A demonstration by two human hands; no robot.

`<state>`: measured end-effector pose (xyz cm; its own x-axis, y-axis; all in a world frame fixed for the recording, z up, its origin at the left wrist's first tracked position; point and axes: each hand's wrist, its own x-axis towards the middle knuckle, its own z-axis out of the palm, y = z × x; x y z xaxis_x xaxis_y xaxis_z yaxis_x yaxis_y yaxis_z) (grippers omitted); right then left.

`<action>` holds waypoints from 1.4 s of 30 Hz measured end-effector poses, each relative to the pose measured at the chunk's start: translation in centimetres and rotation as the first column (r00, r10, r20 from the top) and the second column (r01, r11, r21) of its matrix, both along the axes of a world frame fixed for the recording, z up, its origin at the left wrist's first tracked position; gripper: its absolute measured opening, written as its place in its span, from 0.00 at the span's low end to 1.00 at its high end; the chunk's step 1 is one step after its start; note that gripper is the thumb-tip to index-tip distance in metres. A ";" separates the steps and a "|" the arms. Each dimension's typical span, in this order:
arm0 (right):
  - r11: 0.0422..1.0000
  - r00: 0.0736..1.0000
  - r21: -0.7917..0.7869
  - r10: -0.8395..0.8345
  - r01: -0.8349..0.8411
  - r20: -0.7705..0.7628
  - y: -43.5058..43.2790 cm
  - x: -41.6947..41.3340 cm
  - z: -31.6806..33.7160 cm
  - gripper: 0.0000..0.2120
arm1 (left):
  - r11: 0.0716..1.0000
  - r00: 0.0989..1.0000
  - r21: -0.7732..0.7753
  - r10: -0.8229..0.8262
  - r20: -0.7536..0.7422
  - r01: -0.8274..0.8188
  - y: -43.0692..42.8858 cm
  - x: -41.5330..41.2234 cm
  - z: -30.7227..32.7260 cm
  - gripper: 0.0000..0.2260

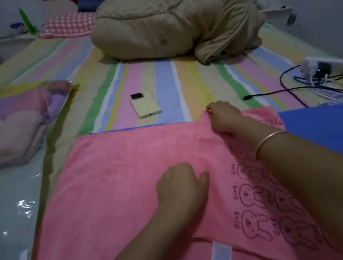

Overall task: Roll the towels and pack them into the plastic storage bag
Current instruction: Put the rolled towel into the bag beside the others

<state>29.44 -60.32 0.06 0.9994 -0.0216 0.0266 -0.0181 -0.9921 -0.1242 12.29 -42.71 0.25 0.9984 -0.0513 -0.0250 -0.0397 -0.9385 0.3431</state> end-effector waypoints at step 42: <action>0.933 0.939 0.222 0.222 -0.282 0.262 31.0 -1.5 -0.9 0.20 | 0.914 0.913 0.058 0.396 0.094 -0.402 25.0 -9.5 0.9 0.14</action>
